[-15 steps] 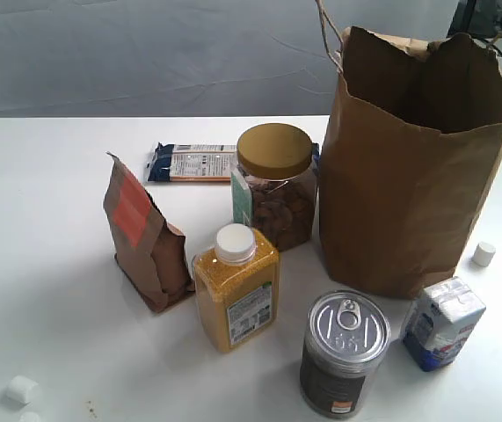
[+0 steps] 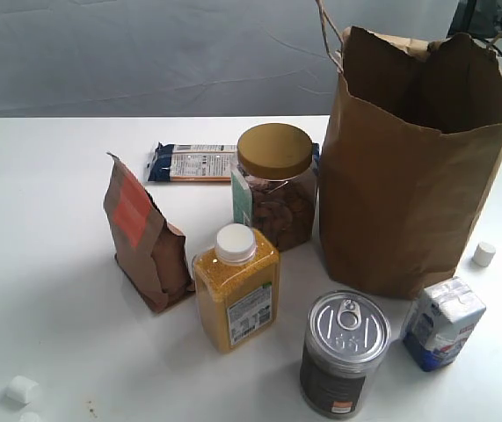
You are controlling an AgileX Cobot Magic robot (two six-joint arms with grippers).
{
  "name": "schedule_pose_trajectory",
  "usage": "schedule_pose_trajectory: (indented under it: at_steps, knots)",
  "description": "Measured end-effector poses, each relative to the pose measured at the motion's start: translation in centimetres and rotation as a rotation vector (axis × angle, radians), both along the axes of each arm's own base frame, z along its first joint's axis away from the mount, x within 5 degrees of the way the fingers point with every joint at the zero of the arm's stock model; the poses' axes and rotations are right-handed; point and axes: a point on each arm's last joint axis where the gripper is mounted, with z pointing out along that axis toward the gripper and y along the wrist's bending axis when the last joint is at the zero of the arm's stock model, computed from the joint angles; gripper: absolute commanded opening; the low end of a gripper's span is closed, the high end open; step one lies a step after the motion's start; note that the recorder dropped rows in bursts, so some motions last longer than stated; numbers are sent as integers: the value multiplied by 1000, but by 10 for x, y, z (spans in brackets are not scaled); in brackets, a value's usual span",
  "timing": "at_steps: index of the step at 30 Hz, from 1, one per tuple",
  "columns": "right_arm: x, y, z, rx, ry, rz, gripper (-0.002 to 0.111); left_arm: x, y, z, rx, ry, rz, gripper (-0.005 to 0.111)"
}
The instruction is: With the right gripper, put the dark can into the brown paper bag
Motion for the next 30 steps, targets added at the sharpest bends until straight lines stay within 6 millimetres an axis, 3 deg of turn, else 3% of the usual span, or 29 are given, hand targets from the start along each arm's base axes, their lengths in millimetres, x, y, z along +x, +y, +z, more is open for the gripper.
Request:
schedule_pose_trajectory:
  at_steps: [6, 9, 12, 17, 23, 30]
  knots:
    - [-1, 3, 4, 123, 14, 42, 0, 0, 0, 0, 0, 0, 0, 0]
    - [-7, 3, 31, 162, -56, 83, 0, 0, 0, 0, 0, 0, 0, 0]
    - [-11, 5, 78, 164, -74, 129, 0, 0, 0, 0, 0, 0, 0, 0]
    - [12, 24, 137, 0, 224, 241, 0, 0, 0, 0, 0, 0, 0, 0]
    - [27, 41, 182, -178, 433, 361, 0, 0, 0, 0, 0, 0, 0, 0]
    - [51, 78, 193, -390, 733, 472, 0, 0, 0, 0, 0, 0, 0, 0]
